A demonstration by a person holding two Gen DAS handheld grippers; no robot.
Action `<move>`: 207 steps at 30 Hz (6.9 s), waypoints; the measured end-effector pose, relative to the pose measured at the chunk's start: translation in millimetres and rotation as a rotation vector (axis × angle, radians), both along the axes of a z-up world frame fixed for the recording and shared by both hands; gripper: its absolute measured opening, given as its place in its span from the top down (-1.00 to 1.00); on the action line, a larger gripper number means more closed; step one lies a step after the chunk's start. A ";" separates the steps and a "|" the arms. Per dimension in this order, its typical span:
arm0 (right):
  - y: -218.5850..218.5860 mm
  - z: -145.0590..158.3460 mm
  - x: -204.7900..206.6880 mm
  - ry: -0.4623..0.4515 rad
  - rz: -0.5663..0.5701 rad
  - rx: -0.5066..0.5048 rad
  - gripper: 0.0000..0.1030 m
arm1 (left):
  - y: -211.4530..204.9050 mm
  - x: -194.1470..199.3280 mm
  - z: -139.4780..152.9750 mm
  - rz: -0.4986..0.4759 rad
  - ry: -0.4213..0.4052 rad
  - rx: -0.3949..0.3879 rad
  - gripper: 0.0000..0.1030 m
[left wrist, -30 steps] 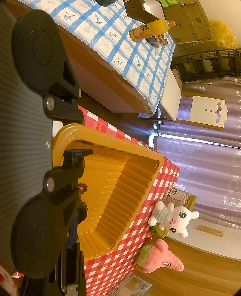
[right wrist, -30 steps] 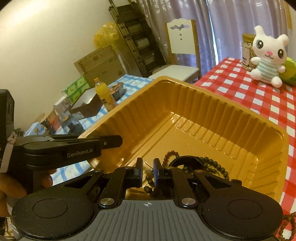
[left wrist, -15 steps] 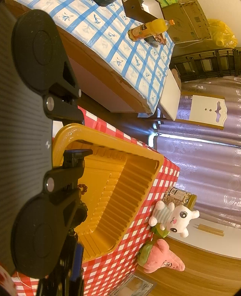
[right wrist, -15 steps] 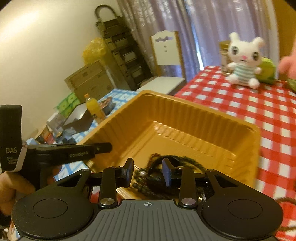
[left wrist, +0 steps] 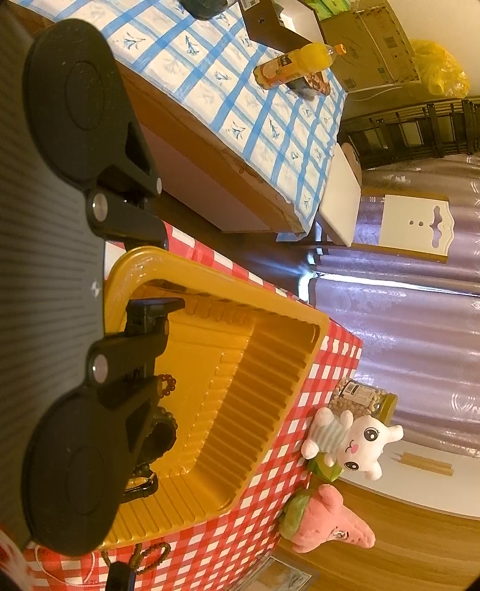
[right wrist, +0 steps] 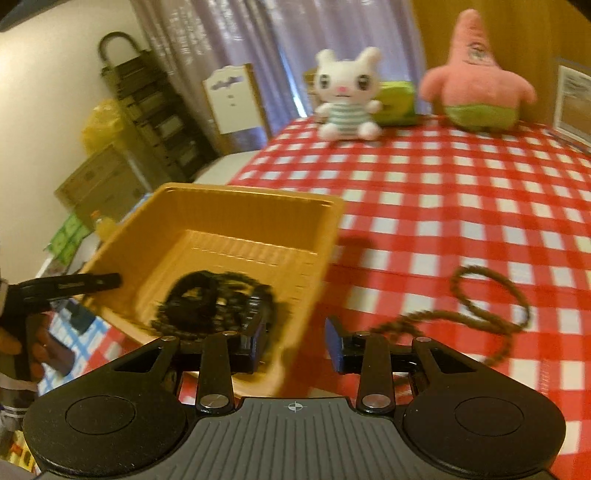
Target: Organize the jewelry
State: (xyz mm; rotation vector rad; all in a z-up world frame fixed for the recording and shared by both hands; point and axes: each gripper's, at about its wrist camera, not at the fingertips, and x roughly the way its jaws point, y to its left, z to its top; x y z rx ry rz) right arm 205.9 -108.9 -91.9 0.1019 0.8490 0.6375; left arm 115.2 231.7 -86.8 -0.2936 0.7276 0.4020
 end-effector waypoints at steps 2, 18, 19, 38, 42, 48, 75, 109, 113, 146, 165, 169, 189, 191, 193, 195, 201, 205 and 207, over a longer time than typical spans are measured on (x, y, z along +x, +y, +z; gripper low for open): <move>-9.1 -1.4 1.1 0.002 -0.017 -0.010 0.30 | -0.1 -0.2 0.1 0.000 0.001 0.002 0.81; -8.5 -39.1 6.7 -0.039 0.093 -0.156 0.30 | 0.7 -4.9 1.9 0.007 0.002 0.000 0.81; -6.0 -42.0 7.5 -0.047 0.103 -0.168 0.30 | 1.1 -6.0 2.4 0.008 0.002 0.001 0.81; -6.3 -51.7 12.5 -0.042 0.114 -0.155 0.88 | 2.4 -9.7 2.1 0.010 0.003 -0.003 0.81; -30.6 -31.4 15.8 0.003 0.026 -0.019 0.88 | 3.2 -12.2 1.8 0.005 0.000 -0.003 0.81; -60.0 -0.5 17.4 0.034 -0.076 0.136 0.88 | 1.1 -8.9 1.2 -0.001 -0.003 -0.003 0.81; 80.9 47.0 5.7 0.051 0.189 0.313 0.88 | 1.2 -9.1 2.7 -0.043 -0.032 -0.025 0.81; 4.8 3.9 -3.8 0.071 -0.082 0.053 0.00 | 3.1 -6.1 -1.8 -0.055 -0.027 -0.028 0.81; -32.4 -6.4 -9.2 0.083 -0.165 -0.015 0.00 | 2.4 -5.0 -1.3 -0.054 -0.025 -0.025 0.81; -81.3 -59.0 -22.3 -0.067 -0.138 -0.323 0.62 | -2.7 -5.3 3.8 -0.030 -0.013 0.004 0.80; -95.5 0.4 -31.4 -0.139 -0.186 -0.190 0.94 | -4.4 -5.9 1.0 -0.039 -0.016 -0.002 0.80; -97.4 23.7 -35.6 -0.180 -0.193 -0.163 0.94 | -4.3 -5.1 1.1 -0.043 -0.019 -0.003 0.80; -78.3 118.9 -49.7 -0.319 -0.141 -0.034 0.94 | -7.7 2.3 2.1 -0.057 -0.023 -0.003 0.80; -75.2 126.1 -49.5 -0.333 -0.134 -0.024 0.94 | -7.4 2.2 2.4 -0.057 -0.024 -0.004 0.80; -71.0 133.9 -50.2 -0.352 -0.125 -0.013 0.94 | -7.2 2.7 2.6 -0.059 -0.027 -0.006 0.81; -66.4 141.5 -49.6 -0.373 -0.114 -0.003 0.94 | -6.4 2.8 2.7 -0.061 -0.029 -0.010 0.81; -47.4 162.0 -43.5 -0.429 -0.058 0.057 0.94 | -4.1 1.5 1.1 -0.064 -0.034 -0.018 0.81; -28.3 171.8 -39.8 -0.451 0.002 0.121 0.94 | -2.4 0.0 0.0 -0.069 -0.039 -0.025 0.81; -19.1 174.5 -36.4 -0.450 0.032 0.149 0.94 | -2.4 0.1 -0.4 -0.071 -0.041 -0.027 0.81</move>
